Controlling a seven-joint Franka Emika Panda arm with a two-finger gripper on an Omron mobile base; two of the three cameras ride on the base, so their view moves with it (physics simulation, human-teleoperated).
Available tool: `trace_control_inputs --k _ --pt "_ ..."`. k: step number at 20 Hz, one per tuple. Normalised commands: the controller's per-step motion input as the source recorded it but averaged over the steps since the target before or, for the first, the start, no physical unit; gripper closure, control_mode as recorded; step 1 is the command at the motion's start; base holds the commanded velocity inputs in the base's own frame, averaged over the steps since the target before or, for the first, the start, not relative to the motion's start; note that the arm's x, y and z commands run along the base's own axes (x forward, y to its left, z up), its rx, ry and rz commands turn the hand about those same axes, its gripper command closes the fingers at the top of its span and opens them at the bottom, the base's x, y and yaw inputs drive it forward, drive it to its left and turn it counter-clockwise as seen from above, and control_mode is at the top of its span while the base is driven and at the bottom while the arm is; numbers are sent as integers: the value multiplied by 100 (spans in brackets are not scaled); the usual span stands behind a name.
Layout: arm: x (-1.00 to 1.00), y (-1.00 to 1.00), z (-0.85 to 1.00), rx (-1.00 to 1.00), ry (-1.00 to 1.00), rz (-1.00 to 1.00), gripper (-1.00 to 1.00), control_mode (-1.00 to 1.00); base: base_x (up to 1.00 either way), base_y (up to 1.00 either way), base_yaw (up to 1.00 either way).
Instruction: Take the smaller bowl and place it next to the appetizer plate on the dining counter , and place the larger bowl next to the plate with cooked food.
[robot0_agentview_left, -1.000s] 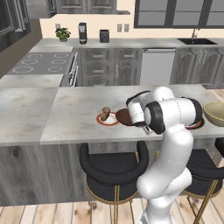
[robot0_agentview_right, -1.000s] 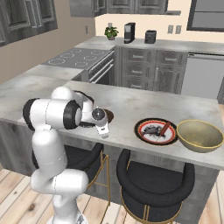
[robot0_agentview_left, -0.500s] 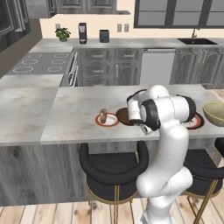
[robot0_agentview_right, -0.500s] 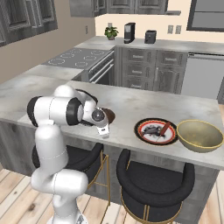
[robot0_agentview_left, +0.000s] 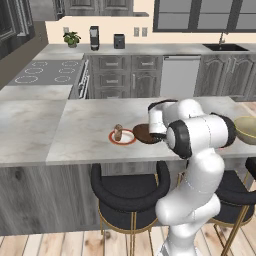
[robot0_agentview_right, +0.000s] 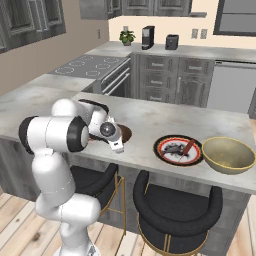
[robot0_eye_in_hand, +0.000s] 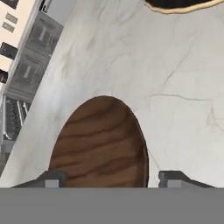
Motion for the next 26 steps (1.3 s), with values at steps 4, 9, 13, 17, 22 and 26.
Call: trace_control_inputs --k 4,9,13,17,22,26 --pt "-47 -28 86 0 0 0 -100 -100 0 0 0" --pt "-74 -31 100 0 1 0 -100 -100 0 0 0" --pt "-79 -36 100 0 6 0 -100 -100 0 0 0" --pt "-71 -52 100 0 13 0 -100 -100 0 0 0" --pt "-54 -61 100 -3 27 0 -100 -100 0 0 0" --pt "-59 -58 100 -6 32 0 -100 -100 0 0 0"
